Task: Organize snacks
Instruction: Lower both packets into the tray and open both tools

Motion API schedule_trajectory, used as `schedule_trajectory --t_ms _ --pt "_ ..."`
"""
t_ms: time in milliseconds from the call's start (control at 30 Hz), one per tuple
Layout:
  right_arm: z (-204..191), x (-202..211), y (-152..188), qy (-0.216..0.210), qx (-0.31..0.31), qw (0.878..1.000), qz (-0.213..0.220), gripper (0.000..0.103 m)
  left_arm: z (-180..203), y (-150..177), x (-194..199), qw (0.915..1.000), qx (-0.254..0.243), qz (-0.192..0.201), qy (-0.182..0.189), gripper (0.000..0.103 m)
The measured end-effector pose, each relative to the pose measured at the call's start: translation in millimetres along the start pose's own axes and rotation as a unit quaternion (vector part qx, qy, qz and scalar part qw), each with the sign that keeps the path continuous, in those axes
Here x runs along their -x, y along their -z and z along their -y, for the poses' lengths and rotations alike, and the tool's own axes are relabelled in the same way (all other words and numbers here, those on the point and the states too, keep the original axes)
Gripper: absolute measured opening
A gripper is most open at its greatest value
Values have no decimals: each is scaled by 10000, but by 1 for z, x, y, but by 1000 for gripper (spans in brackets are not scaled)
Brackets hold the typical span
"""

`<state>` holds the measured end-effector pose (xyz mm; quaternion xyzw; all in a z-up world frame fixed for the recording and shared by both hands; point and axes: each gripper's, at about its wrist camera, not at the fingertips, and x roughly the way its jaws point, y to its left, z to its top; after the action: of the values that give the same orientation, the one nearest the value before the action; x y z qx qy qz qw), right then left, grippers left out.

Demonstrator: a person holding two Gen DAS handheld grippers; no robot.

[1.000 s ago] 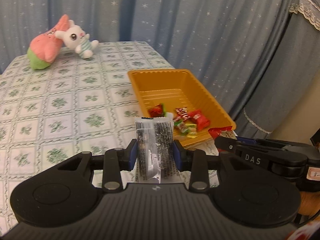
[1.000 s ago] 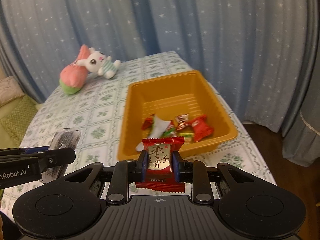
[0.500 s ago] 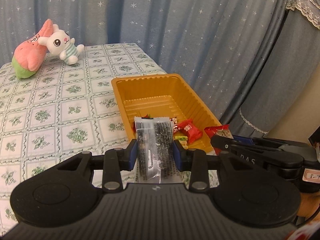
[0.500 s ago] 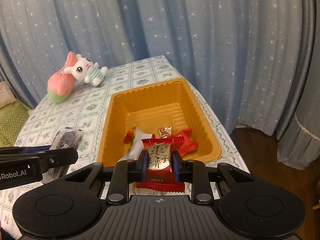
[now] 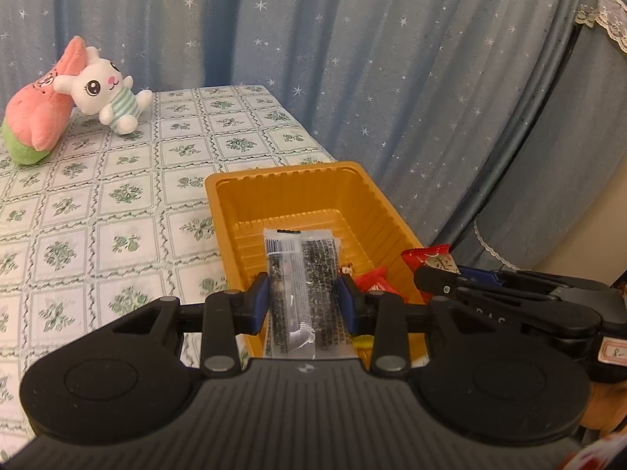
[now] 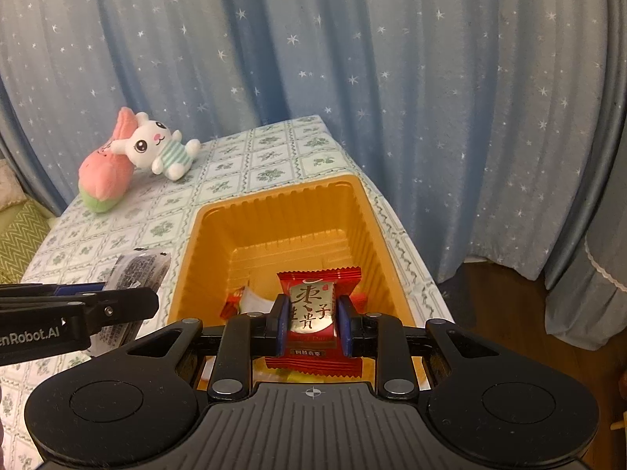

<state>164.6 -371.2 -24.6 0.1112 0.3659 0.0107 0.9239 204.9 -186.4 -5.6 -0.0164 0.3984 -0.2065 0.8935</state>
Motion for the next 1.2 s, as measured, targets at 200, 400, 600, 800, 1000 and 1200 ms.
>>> schedule_trajectory --t_ms 200,400,600,800,1000,1200 --pt "5 -21 -14 -65 -7 9999 -82 26 -1 -13 -23 10000 -27 -87 6 33" --pt "7 -38 -21 -94 -31 9998 -156 26 -1 -17 -46 9997 -19 -259 19 33" --pt "12 -44 -23 -66 -93 9998 -178 26 -5 -19 -58 9995 95 -309 -5 39" --pt "16 -44 -18 -55 -129 9997 -214 26 -14 -17 -52 9995 169 -239 -75 40" --pt "9 -43 -16 -109 -119 9996 -226 26 -21 -11 -44 9995 167 -224 -150 41" --pt "-2 -41 -20 -217 -105 9996 -164 26 -21 -7 -39 9995 155 -221 -180 41"
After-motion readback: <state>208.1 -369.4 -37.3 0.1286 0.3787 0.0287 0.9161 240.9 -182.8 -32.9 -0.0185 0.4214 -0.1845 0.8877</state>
